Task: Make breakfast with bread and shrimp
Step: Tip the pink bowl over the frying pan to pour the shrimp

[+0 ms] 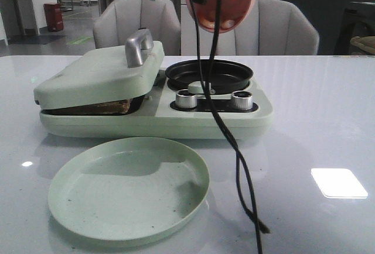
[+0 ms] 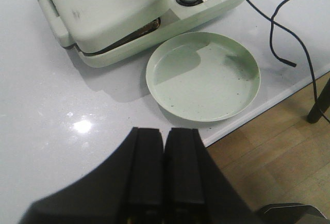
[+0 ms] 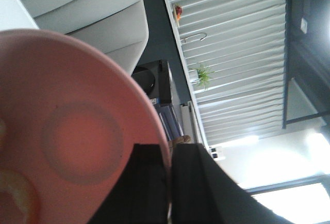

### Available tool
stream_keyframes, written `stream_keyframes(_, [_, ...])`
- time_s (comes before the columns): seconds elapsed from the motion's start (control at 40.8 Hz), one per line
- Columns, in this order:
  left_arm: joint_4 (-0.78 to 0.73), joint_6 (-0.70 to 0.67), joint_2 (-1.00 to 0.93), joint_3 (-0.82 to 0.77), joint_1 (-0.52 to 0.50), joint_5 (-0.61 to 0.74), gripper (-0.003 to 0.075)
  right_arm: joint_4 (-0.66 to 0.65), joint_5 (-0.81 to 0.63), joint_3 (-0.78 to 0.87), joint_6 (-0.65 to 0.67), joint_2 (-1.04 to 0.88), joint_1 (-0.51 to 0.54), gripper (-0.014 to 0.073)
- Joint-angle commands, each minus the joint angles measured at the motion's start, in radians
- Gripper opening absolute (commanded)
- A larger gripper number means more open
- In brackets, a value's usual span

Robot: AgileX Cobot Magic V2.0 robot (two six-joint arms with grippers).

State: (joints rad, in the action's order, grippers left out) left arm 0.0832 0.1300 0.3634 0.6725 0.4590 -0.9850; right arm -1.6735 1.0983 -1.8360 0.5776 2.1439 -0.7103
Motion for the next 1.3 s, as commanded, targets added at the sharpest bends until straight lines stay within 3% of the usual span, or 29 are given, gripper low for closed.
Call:
stream_keyframes(0.0, [0.012,-0.011,0.008,0.026,0.007,0.072,0.0101,-0.133,0.044,-0.038,0.012,-0.038,0.001,0.0044])
stream_keyframes(0.392, [0.012,-0.011,0.008,0.026,0.007,0.072,0.0101,-0.138,0.143,-0.042,-0.059,0.02,-0.001,0.0044])
stream_keyframes(0.76, [0.012,-0.011,0.008,0.026,0.007,0.072,0.0101,-0.138,0.164,-0.22,-0.211,0.02,-0.001,0.0044])
stream_keyframes(1.152, [0.012,-0.011,0.008,0.026,0.007,0.072,0.0101,-0.105,0.157,-0.243,-0.195,0.02,-0.001,0.0044])
stream_keyframes(1.275, [0.012,-0.011,0.008,0.026,0.007,0.072,0.0101,-0.024,0.149,-0.243,-0.185,0.003,-0.001,0.0044])
